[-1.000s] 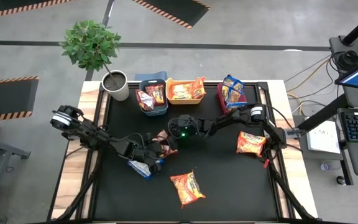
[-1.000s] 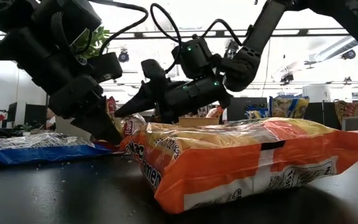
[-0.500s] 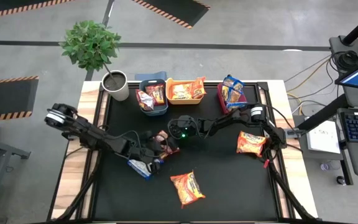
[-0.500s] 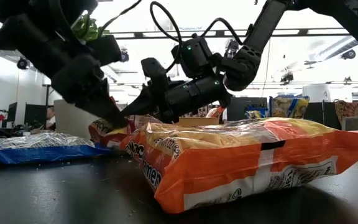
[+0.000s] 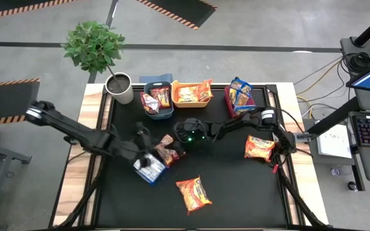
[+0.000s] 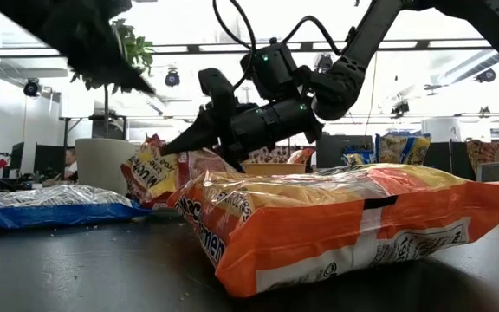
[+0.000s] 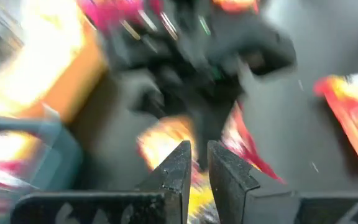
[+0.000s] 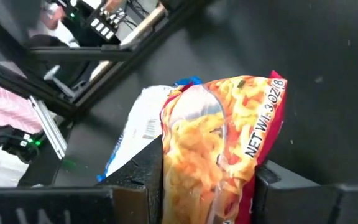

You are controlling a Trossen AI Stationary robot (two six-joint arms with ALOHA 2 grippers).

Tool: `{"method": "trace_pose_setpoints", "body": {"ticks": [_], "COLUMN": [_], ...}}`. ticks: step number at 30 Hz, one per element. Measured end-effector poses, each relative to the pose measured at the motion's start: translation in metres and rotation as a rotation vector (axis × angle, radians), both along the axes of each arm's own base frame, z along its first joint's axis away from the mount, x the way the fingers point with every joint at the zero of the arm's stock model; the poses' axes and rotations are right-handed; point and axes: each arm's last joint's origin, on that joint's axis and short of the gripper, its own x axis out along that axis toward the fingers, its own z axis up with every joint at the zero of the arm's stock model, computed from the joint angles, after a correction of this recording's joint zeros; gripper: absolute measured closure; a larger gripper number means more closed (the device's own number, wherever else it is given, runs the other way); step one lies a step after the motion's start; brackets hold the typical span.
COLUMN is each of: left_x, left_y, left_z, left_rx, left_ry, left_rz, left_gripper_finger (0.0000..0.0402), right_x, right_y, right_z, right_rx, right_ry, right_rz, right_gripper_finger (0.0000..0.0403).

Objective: Sort Maruchan noodles
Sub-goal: Put the red noodle pack into the blue bin

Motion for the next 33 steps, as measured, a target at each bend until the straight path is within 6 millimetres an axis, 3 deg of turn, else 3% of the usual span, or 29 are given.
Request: {"method": "trace_pose_setpoints", "body": {"ticks": [5,10,19,28,33], "left_x": [-0.024,-0.044,-0.058,-0.068,-0.073], "left_y": [0.012,0.024,0.029,0.033,0.035], "left_z": [0.036,0.056,0.060,0.059,0.060], "left_rx": [0.110,0.174,0.152,0.144,0.136], "left_ry": [-0.166,-0.279,-0.308,-0.290,-0.293], "left_rz": [0.061,0.221,0.261,0.268,0.272], "left_gripper_finger": [0.0365,0.0365,0.0365,0.0365,0.0365], "right_x": [0.001,0.006,0.020,0.030,0.030], "right_y": [-0.002,-0.004,-0.032,-0.066,-0.089], "right_z": [0.019,0.041,0.087,0.126,0.143], "right_rx": [-0.018,-0.046,-0.209,-0.599,-0.745], "right_ry": [-0.052,-0.113,-0.212,-0.037,-0.031], "right_rz": [-0.027,-0.076,-0.241,-0.619,-0.775], "right_gripper_finger": [0.0293,0.0306,0.0308,0.0308,0.0308]}}
